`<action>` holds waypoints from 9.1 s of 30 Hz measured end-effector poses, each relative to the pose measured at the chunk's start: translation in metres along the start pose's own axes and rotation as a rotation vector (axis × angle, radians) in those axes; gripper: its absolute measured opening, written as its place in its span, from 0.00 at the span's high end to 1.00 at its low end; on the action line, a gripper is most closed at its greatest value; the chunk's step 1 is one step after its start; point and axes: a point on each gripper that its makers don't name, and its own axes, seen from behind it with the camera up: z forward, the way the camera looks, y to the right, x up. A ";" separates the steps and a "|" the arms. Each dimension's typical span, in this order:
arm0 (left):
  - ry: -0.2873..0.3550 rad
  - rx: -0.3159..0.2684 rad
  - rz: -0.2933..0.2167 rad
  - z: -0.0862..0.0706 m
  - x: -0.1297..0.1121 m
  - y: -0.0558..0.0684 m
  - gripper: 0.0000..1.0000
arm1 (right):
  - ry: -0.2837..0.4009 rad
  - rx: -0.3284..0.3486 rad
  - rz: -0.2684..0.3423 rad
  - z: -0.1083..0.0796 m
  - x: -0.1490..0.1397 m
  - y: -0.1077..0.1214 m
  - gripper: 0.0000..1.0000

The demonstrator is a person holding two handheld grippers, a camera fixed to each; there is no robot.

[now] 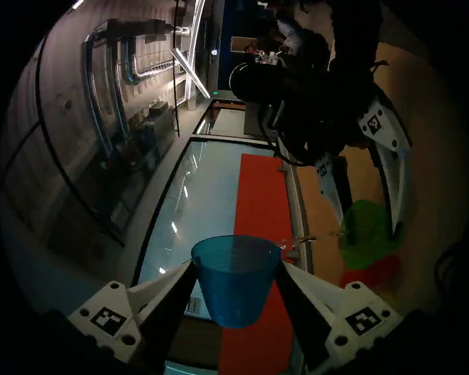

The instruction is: Pour water

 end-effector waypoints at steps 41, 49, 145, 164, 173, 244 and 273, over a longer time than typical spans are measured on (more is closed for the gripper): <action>0.007 0.023 0.154 -0.006 0.011 -0.007 0.15 | 0.006 -0.004 -0.004 -0.001 0.005 0.001 0.11; 0.004 0.021 0.154 -0.004 0.007 -0.010 0.15 | 0.006 -0.005 -0.003 0.000 0.005 0.001 0.11; -0.095 -0.064 -1.401 -0.008 -0.066 0.067 0.15 | 0.012 -0.081 0.020 -0.026 0.010 0.023 0.11; -0.189 -0.226 -1.393 -0.019 -0.064 0.149 0.14 | -0.070 -0.097 0.044 -0.043 -0.013 0.031 0.11; -0.255 -0.314 -1.362 -0.026 -0.065 0.190 0.14 | -0.123 -0.103 0.052 -0.050 -0.030 0.035 0.11; -0.502 -0.721 -1.268 -0.042 -0.090 0.353 0.11 | -0.453 -0.065 0.104 -0.027 -0.175 0.057 0.10; -0.569 -0.729 -1.288 -0.077 -0.094 0.365 0.09 | -0.481 -0.073 0.115 -0.020 -0.198 0.057 0.10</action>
